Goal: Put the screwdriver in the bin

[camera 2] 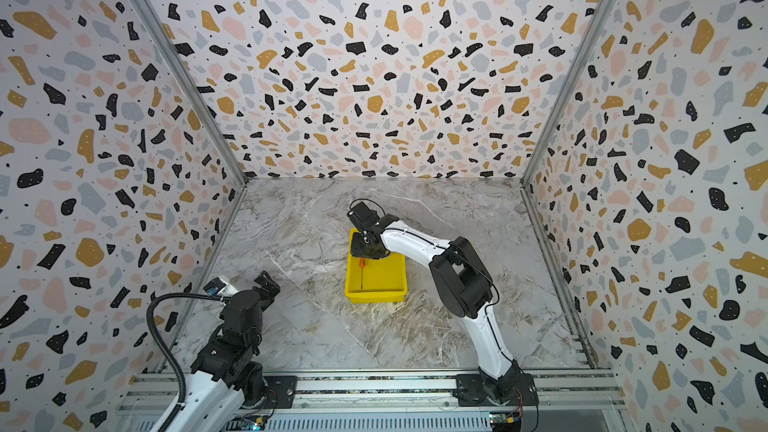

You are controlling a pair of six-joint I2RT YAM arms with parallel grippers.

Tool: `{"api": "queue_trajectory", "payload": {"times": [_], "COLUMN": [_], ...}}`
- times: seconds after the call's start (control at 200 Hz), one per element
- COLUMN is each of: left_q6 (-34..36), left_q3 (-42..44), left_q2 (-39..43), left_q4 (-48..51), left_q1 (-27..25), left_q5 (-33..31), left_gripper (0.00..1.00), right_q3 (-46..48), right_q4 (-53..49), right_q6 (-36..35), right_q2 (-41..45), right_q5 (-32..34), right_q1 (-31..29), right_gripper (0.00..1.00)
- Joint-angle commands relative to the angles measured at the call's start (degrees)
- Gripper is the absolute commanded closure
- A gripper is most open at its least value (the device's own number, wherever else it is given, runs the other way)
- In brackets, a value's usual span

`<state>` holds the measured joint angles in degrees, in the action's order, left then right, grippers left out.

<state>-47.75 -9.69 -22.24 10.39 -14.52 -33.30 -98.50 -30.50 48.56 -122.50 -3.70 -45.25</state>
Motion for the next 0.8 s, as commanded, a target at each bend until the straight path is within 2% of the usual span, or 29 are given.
{"api": "queue_trajectory", "payload": {"times": [0.0, 0.2, 0.461, 0.591, 0.696, 0.796], "left_q6": [0.33, 0.02, 0.01, 0.06, -0.05, 0.02], "left_q3": [0.81, 0.64, 0.88, 0.90, 0.90, 0.90], "left_q2": [0.40, 0.70, 0.69, 0.62, 0.55, 0.53], "left_q4": [-1.69, -0.99, -1.30, -1.42, -1.48, -1.52], "left_q1": [0.03, 0.05, 0.06, 0.02, 0.02, 0.03], "left_q5": [0.19, -0.06, -0.04, -0.05, -0.05, -0.11], "left_gripper": [0.00, 0.00, 0.00, 0.00, 0.00, 0.00], "right_q3": [1.90, 5.42, 9.38, 16.56, 24.77, 33.11], "right_q4": [1.82, 4.81, 3.80, 6.73, 11.05, 16.50], "right_q6": [-1.31, -2.31, -5.68, -7.05, -7.33, -7.34], "right_q2": [4.39, 10.08, 21.04, 29.54, 37.11, 43.94], "right_q5": [-1.12, -1.77, 2.40, 2.36, -1.08, -5.87], "right_q1": [0.32, 1.00, 4.36, 10.29, 18.00, 25.96], "right_gripper": [0.47, 0.45, 0.45, 0.44, 0.43, 0.34]}}
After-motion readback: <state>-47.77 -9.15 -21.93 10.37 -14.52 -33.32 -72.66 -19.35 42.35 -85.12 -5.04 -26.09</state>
